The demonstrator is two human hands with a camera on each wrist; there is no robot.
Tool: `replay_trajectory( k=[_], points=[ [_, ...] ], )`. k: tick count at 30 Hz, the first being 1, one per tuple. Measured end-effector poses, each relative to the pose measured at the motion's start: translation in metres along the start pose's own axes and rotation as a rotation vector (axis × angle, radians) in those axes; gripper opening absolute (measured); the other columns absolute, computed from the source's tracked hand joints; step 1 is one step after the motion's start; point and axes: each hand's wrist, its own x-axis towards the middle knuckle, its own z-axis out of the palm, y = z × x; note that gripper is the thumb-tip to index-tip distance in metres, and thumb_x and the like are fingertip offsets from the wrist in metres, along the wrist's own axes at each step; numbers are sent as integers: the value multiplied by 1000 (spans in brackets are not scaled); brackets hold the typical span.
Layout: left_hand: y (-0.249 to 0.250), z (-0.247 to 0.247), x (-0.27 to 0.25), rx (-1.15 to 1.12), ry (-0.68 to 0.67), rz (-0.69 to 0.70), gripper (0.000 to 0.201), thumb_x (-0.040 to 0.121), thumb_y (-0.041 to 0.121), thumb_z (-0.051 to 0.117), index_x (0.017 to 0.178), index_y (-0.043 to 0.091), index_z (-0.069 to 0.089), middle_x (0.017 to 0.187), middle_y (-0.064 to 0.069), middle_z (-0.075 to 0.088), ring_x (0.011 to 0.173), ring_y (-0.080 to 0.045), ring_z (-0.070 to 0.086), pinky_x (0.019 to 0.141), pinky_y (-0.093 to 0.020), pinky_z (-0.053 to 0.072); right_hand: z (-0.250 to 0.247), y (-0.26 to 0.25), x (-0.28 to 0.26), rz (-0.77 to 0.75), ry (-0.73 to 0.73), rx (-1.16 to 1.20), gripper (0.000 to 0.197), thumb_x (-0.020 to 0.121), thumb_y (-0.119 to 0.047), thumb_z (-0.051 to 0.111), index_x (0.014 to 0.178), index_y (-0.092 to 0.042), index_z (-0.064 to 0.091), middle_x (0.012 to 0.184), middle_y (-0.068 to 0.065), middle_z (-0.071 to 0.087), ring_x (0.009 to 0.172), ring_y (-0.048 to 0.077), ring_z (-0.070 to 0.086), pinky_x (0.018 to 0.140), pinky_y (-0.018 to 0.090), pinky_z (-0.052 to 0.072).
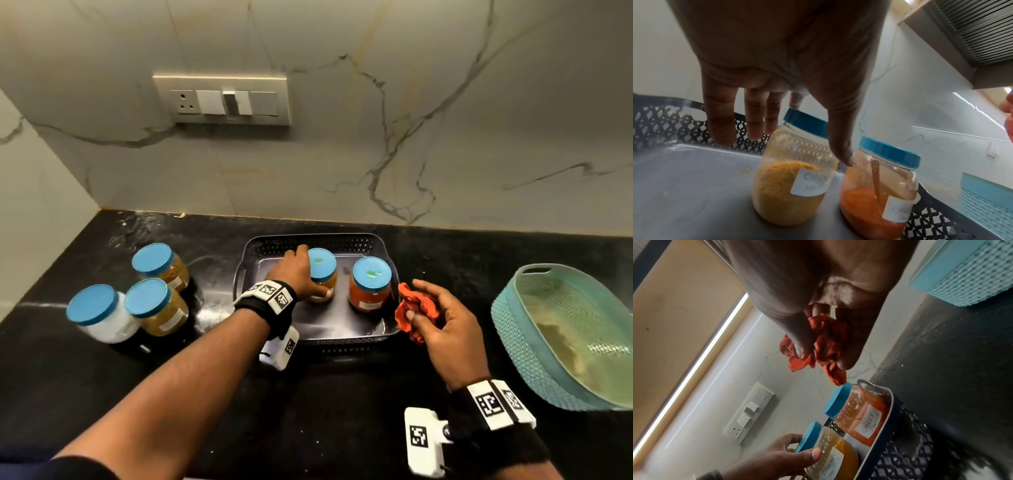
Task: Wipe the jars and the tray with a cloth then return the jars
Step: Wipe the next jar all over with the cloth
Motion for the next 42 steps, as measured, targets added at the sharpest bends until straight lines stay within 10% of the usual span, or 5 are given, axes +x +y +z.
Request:
replay_trajectory(
  k=[13, 21, 25, 33, 42],
  points=[
    [-17, -31, -18, -407, 224, 131, 85, 57, 33, 97, 124, 17, 48, 115, -1, 59, 104, -18, 59, 88, -32, 51, 15, -7, 13, 29, -33, 361, 61, 75, 32, 47, 90, -17, 80, 108, 13, 71, 85, 13, 73, 68, 21, 59],
    [-29, -38, -93, -1101, 271, 192, 104, 43, 43, 100, 130, 31, 45, 131, -8, 59, 126, -26, 59, 102, -55, 52, 51, -48, 22, 167, -285, 828, 67, 81, 27, 49, 134, -13, 60, 129, 17, 65, 107, 29, 65, 102, 45, 49],
    [-28, -39, -113, -1142, 275, 257, 95, 52, 29, 95, 134, 22, 48, 130, -8, 65, 122, -22, 64, 100, -39, 55, 62, -77, 16, 112, -349, 835, 53, 81, 7, 63, 128, -18, 64, 127, 11, 67, 112, 30, 67, 86, 37, 59],
    [-37, -42, -136, -958, 253, 384, 84, 61, 27, 94, 134, 21, 53, 124, -1, 68, 117, -21, 66, 101, -38, 54, 72, -131, 3, -422, -183, 189, 47, 81, 1, 76, 124, -17, 67, 116, -6, 70, 110, 8, 65, 92, 20, 51],
    [-32, -53, -148, -567, 432, 560, 84, 65, 47, 86, 138, 22, 55, 131, 5, 61, 121, -12, 60, 99, -39, 53, 96, -138, -10, -594, -215, -381, 45, 78, -9, 64, 121, -19, 67, 123, 1, 61, 111, 22, 57, 97, 39, 49]
  ],
)
